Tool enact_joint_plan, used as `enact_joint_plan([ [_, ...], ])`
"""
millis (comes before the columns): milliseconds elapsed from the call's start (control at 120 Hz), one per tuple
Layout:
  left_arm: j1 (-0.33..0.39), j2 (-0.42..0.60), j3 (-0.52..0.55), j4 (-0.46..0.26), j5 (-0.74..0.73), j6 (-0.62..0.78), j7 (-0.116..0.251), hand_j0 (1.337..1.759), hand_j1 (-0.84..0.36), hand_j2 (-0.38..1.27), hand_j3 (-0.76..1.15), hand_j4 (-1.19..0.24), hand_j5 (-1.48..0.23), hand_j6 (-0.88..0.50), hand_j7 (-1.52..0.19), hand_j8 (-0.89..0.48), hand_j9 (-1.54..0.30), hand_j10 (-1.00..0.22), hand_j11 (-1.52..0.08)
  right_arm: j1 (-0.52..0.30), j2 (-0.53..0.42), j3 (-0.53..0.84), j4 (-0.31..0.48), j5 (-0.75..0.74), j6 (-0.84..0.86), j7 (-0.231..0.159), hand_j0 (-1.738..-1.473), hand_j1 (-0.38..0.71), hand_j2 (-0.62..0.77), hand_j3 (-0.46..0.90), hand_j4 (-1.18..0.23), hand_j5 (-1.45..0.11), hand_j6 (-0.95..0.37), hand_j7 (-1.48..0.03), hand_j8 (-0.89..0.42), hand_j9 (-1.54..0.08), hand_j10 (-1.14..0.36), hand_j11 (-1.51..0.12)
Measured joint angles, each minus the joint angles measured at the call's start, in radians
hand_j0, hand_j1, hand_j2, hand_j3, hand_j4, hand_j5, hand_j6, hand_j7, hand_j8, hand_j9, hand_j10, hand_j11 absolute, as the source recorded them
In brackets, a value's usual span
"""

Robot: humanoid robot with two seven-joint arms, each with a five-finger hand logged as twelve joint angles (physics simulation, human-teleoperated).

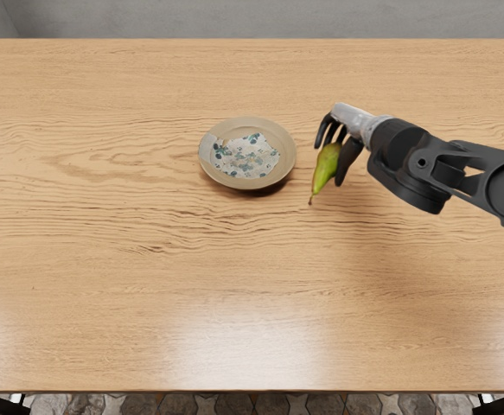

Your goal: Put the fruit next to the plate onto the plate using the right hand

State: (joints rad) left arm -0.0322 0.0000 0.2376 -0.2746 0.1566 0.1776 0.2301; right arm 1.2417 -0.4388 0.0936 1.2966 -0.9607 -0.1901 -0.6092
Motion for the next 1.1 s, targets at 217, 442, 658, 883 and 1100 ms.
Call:
enact_joint_plan([
  [217, 0.000, 0.000, 0.000, 0.000, 0.000, 0.000, 0.000, 1.658, 0.32, 0.00, 0.00, -0.02, -0.03, -0.02, -0.03, -0.02, -0.03, -0.02, -0.03, 0.057, 0.013, 0.005, -0.006, 0.029, 0.003, 0.000, -1.657, 0.21, 0.57, 0.00, -0.75, -0.99, -0.59, -0.99, -0.54, -1.00, -0.75, -1.01],
  [442, 0.000, 0.000, 0.000, 0.000, 0.000, 0.000, 0.000, 1.658, 0.32, 0.00, 0.00, -0.02, -0.03, -0.02, -0.03, -0.02, -0.03, -0.02, -0.03, 0.069, 0.112, 0.063, -0.091, 0.040, 0.002, 0.000, -1.657, 0.21, 0.58, 0.00, -0.76, -0.99, -0.59, -0.99, -0.54, -1.00, -0.75, -1.01],
  [658, 0.000, 0.000, 0.000, 0.000, 0.000, 0.000, 0.000, 1.658, 0.32, 0.00, 0.00, -0.02, -0.03, -0.02, -0.03, -0.02, -0.03, -0.02, -0.03, 0.070, 0.234, 0.079, -0.169, 0.044, 0.003, 0.000, -1.658, 0.21, 0.58, 0.00, -0.75, -1.00, -0.58, -0.99, -0.53, -1.01, -0.74, -1.02],
  [883, 0.000, 0.000, 0.000, 0.000, 0.000, 0.000, 0.000, 1.658, 0.32, 0.00, 0.00, -0.02, -0.03, -0.02, -0.03, -0.02, -0.03, -0.02, -0.03, 0.072, 0.287, 0.081, -0.192, 0.032, -0.005, -0.001, -1.658, 0.10, 0.37, 0.00, -0.55, -0.74, -0.46, -0.73, -0.42, -0.75, -0.55, -0.75],
  [1100, 0.000, 0.000, 0.000, 0.000, 0.000, 0.000, 0.000, 1.658, 0.32, 0.00, 0.00, -0.02, -0.03, -0.02, -0.03, -0.02, -0.03, -0.02, -0.03, 0.068, 0.229, 0.183, -0.192, 0.140, 0.120, -0.002, -1.658, -0.19, 0.13, 0.00, -0.19, -0.26, -0.16, -0.25, -0.15, -0.26, -0.19, -0.26],
])
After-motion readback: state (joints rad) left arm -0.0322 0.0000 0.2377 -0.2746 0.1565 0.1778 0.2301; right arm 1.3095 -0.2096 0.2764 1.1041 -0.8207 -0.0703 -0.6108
